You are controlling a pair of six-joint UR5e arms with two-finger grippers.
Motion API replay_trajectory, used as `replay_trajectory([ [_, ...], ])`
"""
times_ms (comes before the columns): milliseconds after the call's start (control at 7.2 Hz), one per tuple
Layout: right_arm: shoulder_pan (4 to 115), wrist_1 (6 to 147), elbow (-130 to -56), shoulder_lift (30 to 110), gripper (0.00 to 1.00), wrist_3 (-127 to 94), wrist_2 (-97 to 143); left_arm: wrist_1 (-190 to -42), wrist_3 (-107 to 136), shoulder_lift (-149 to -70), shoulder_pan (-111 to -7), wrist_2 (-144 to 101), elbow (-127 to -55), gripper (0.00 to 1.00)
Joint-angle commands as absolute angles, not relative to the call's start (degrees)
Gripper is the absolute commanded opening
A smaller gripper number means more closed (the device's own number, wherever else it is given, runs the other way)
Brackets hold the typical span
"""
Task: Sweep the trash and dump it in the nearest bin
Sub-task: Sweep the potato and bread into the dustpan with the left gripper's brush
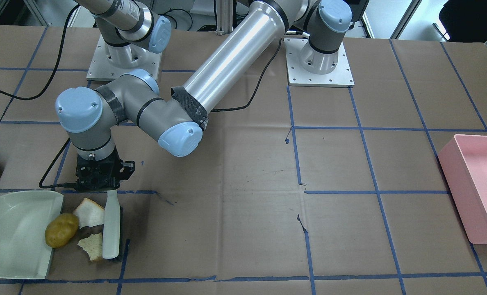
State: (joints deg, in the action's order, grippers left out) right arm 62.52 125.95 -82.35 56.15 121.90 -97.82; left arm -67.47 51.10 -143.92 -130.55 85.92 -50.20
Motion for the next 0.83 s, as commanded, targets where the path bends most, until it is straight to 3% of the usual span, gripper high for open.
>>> replay_trajectory([
  [0,62.6,125.9,-82.4,56.2,0.00,121.9,-97.8,-66.3,53.2,-147.1,-130.7,81.3,-44.5,0.00],
  [278,62.6,125.9,-82.4,56.2,0.00,121.9,-97.6,-66.3,54.0,-149.8,-131.2,78.8,-39.2,0.00],
  [695,62.6,125.9,-82.4,56.2,0.00,121.9,-97.6,-63.4,59.0,-151.1,-133.0,78.1,-37.7,0.00],
])
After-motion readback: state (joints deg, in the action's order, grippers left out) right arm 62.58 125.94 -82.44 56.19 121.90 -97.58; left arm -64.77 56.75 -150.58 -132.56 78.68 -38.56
